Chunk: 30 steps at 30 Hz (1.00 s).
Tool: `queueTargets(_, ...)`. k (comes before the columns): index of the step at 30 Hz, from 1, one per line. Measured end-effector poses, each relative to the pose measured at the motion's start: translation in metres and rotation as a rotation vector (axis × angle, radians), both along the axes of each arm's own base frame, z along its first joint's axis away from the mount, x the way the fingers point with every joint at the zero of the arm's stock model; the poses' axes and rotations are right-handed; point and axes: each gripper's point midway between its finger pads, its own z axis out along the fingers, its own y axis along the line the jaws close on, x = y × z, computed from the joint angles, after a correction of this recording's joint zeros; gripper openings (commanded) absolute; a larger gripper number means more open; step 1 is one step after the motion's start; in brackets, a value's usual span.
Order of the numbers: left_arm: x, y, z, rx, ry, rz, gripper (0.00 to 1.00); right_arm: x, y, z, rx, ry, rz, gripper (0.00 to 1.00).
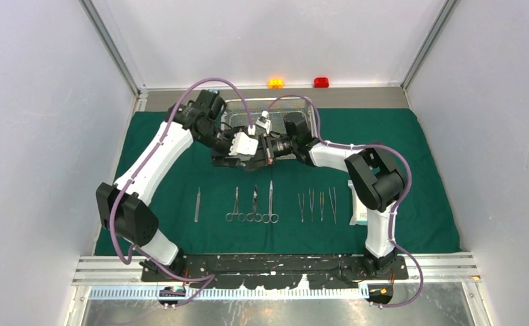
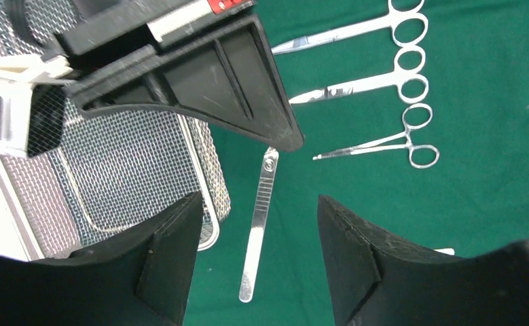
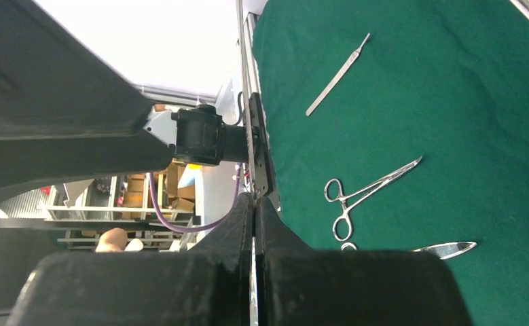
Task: Open and lay out the surgical kit
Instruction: Place the medical item in the surgical kit.
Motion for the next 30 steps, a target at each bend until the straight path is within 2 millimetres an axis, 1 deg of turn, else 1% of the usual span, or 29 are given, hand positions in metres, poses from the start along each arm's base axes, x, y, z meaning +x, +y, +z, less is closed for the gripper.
queueTargets(6,0.003,0.011,-0.024,0.093,0.002,-0.017,0.62,0.0,0.0,-0.001,0.0,-0.004,0.001,0.01)
queueTargets(9,0.003,0.014,-0.035,0.125,0.012,-0.02,0.58,0.0,0.0,-0.001,-0.001,-0.003,0.001,0.0)
queueTargets(16,0.002,0.011,-0.051,0.18,0.023,-0.041,0.5,-0.001,-0.001,-0.002,-0.004,0.001,0.001,0.01)
queueTargets(25,0.003,0.007,-0.065,0.243,0.01,-0.06,0.36,-0.001,-0.001,-0.002,-0.004,0.001,0.001,0.0)
queueTargets(30,0.005,0.008,-0.068,0.268,0.002,-0.059,0.31,-0.001,-0.001,-0.002,-0.005,0.002,0.001,0.01)
